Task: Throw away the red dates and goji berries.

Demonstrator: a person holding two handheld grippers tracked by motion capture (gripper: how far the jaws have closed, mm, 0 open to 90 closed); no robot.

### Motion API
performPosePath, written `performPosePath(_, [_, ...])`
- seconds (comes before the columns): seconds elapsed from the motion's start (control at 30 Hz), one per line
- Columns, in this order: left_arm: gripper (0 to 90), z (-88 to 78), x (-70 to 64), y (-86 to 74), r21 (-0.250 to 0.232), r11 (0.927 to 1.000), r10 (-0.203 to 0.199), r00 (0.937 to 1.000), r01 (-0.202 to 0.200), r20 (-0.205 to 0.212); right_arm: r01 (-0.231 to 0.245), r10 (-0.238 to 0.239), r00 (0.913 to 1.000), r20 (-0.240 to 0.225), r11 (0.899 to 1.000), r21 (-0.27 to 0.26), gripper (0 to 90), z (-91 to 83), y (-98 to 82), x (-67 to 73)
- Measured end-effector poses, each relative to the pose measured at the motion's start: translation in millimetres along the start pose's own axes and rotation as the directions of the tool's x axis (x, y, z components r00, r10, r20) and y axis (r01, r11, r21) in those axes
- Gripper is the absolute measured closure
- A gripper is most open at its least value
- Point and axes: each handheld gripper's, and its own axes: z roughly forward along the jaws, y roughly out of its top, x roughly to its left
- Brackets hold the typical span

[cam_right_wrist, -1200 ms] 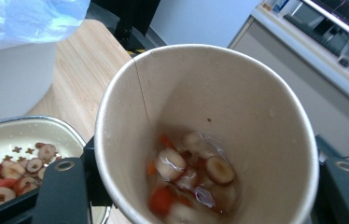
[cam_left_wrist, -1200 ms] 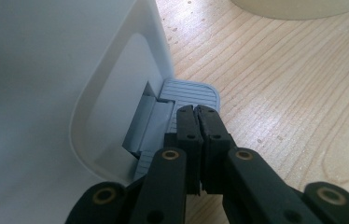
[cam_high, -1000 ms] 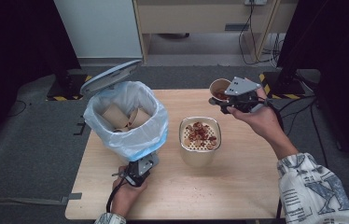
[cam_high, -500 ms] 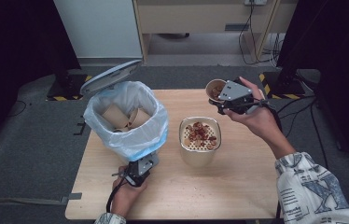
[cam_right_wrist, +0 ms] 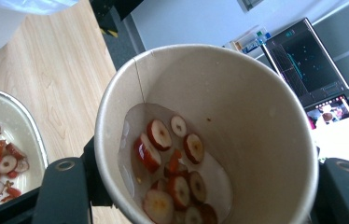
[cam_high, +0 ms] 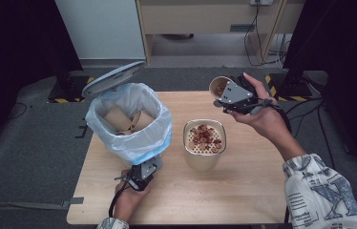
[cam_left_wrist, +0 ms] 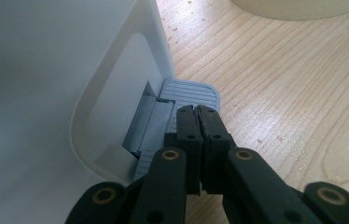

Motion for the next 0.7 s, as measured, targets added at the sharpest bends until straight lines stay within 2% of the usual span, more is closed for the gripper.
performPosePath(0.1, [87.5,0.0,0.1,-0.1,-0.001,1.0000,0.000,1.0000,0.000,0.000,0.024,-0.024,0.9997,-0.007,1.000,0.003,32.8,-0.5,2.2,1.2])
performPosePath(0.2, [87.4,0.0,0.0,0.0,0.000,1.0000,0.002,1.0000,-0.002,0.000,0.022,-0.021,0.9997,-0.007,1.000,0.008,32.8,-0.3,1.9,0.7])
performPosePath(0.3, [87.4,0.0,0.1,0.0,0.000,1.0000,0.001,1.0000,-0.001,0.000,0.050,-0.050,0.9987,-0.002,0.999,0.020,32.8,-0.8,2.8,2.2])
performPosePath(0.4, [87.5,0.0,0.0,0.1,0.001,1.0000,0.002,1.0000,-0.002,0.000,0.105,-0.106,0.9943,0.015,0.994,0.038,32.8,-1.9,4.9,3.7])
performPosePath(0.7, [87.5,0.0,0.0,0.2,0.002,1.0000,-0.002,1.0000,0.002,0.000,0.188,-0.191,0.9808,0.037,0.980,0.070,32.9,-6.2,12.0,6.2])
